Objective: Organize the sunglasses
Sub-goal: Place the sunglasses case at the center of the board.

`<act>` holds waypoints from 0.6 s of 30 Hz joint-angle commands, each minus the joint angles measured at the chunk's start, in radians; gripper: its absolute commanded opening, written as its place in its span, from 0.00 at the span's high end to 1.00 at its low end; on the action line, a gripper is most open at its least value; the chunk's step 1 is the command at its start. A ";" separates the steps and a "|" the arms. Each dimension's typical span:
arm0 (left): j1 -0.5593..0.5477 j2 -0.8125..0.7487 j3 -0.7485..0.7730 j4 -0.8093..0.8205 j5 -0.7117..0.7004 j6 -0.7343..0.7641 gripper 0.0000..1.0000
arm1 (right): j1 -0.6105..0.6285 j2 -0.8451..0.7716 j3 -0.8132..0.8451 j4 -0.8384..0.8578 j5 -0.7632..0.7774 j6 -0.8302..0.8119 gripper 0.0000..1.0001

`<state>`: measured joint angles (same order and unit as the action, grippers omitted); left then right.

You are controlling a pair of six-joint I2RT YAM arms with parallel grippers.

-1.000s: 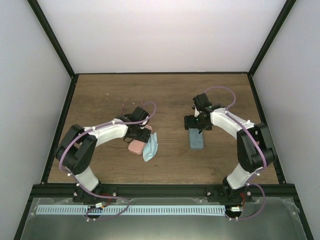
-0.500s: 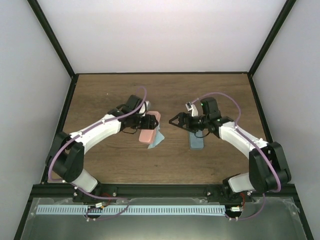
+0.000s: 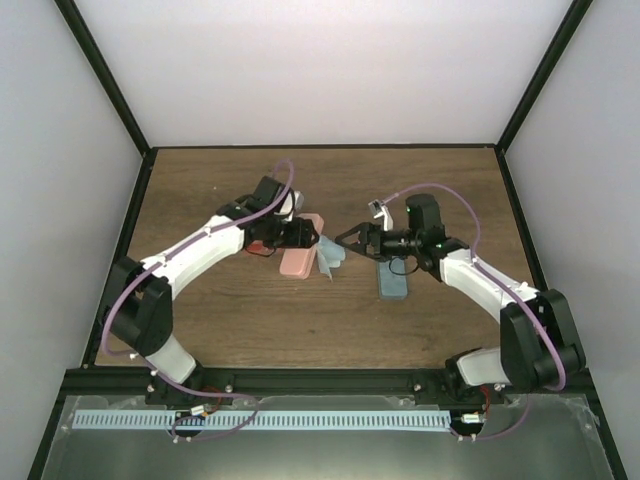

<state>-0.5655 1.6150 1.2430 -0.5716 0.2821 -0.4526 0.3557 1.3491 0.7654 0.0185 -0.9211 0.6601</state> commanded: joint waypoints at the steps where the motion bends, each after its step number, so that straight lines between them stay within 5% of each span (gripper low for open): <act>1: -0.006 0.024 -0.059 -0.072 -0.090 0.055 0.37 | -0.010 0.015 0.073 -0.061 0.016 -0.065 0.00; 4: -0.030 0.034 -0.138 -0.036 -0.142 0.042 0.47 | -0.009 0.028 0.079 -0.094 0.031 -0.085 0.00; 9: -0.081 0.065 -0.248 0.016 -0.188 0.016 0.47 | -0.009 0.030 0.070 -0.118 0.039 -0.099 0.00; 18: -0.131 0.155 -0.238 0.016 -0.209 0.015 0.24 | -0.010 0.050 0.082 -0.156 0.045 -0.128 0.00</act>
<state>-0.6838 1.7142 1.0031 -0.5831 0.0677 -0.4393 0.3557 1.3853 0.8043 -0.1081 -0.8860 0.5640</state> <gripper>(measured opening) 0.736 0.997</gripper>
